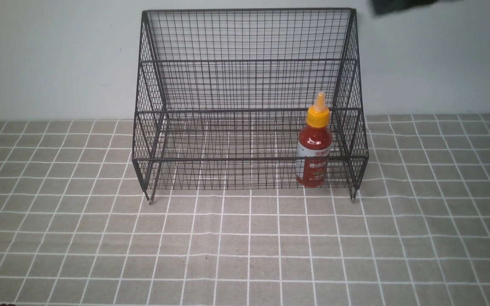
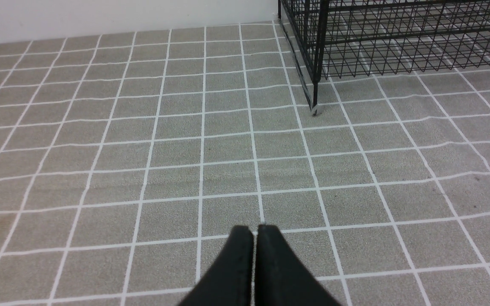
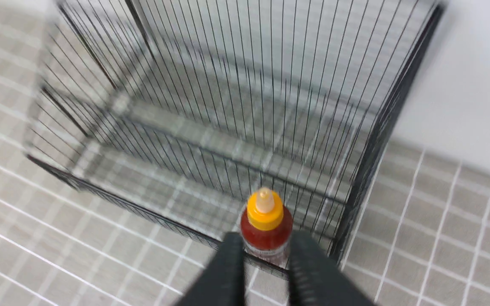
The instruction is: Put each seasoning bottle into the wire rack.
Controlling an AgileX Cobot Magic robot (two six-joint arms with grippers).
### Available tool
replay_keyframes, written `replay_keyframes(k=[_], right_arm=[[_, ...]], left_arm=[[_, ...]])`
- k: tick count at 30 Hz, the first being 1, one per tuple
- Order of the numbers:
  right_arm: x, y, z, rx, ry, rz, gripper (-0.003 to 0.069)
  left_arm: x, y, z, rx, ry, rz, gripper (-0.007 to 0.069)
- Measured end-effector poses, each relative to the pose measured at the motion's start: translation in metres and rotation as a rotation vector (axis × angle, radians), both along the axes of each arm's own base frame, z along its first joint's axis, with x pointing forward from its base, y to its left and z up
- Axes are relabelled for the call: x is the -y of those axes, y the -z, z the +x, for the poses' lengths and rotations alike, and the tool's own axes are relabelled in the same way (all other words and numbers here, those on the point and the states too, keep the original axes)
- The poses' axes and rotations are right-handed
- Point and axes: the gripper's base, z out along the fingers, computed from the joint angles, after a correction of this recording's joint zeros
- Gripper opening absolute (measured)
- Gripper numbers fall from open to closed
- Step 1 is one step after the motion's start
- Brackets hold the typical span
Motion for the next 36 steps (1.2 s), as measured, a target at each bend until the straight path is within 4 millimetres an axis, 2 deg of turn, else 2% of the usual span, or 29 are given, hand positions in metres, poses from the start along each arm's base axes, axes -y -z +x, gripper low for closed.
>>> replay_keyframes(k=[1,3,6,7,9,11,12,15,16,17,19,21,24,27,30,32,36], right_arm=[[0.011,-0.013,-0.024,0.038,0.007,0.026,0.0024],[0.031,-0.025,-0.063,0.091,0.018,0.049,-0.0003],[0.056,-0.021,-0.112,0.13,0.04,0.059,-0.0011],[0.061,-0.015,-0.12,0.129,0.047,0.049,-0.0012],[0.078,-0.005,-0.153,0.188,0.06,0.061,-0.0012],[0.088,0.005,-0.17,0.234,0.067,0.068,-0.0012],[0.096,0.019,-0.186,0.281,0.07,0.08,-0.0012],[0.119,0.048,-0.234,0.529,0.078,0.186,-0.0012],[0.119,0.054,-0.234,0.531,0.079,0.19,-0.0012],[0.127,0.064,-0.252,0.652,0.076,0.256,-0.0012],[0.133,0.087,-0.267,0.792,0.067,0.33,-0.0012],[0.135,0.107,-0.275,0.889,0.059,0.389,-0.0012],[0.129,0.139,-0.265,0.924,0.047,0.465,-0.0013],[0.121,0.164,-0.25,0.844,0.049,0.496,-0.0013],[0.117,0.18,-0.242,0.789,0.053,0.497,-0.0013],[0.113,0.199,-0.234,0.732,0.058,0.473,-0.0013],[0.11,0.218,-0.227,0.719,0.047,0.369,-0.0013]], left_arm=[[0.0,0.0,0.0,0.0,0.0,0.0,-0.0007],[0.0,0.0,0.0,0.0,0.0,0.0,-0.0007],[0.0,0.0,0.0,0.0,0.0,0.0,-0.0007],[0.0,0.0,0.0,0.0,0.0,0.0,-0.0007],[0.0,0.0,0.0,0.0,0.0,0.0,-0.0007],[0.0,0.0,0.0,0.0,0.0,0.0,-0.0007],[0.0,0.0,0.0,0.0,0.0,0.0,-0.0007],[0.0,0.0,0.0,0.0,0.0,0.0,-0.0007],[0.0,0.0,0.0,0.0,0.0,0.0,-0.0007],[0.0,0.0,0.0,0.0,0.0,0.0,-0.0007],[0.0,0.0,0.0,0.0,0.0,0.0,-0.0007],[0.0,0.0,0.0,0.0,0.0,0.0,-0.0007],[0.0,0.0,0.0,0.0,0.0,0.0,-0.0007],[0.0,0.0,0.0,0.0,0.0,0.0,-0.0007],[0.0,0.0,0.0,0.0,0.0,0.0,-0.0007],[0.0,0.0,0.0,0.0,0.0,-0.001,-0.0007],[0.0,0.0,0.0,0.0,0.0,-0.001,-0.0007]])
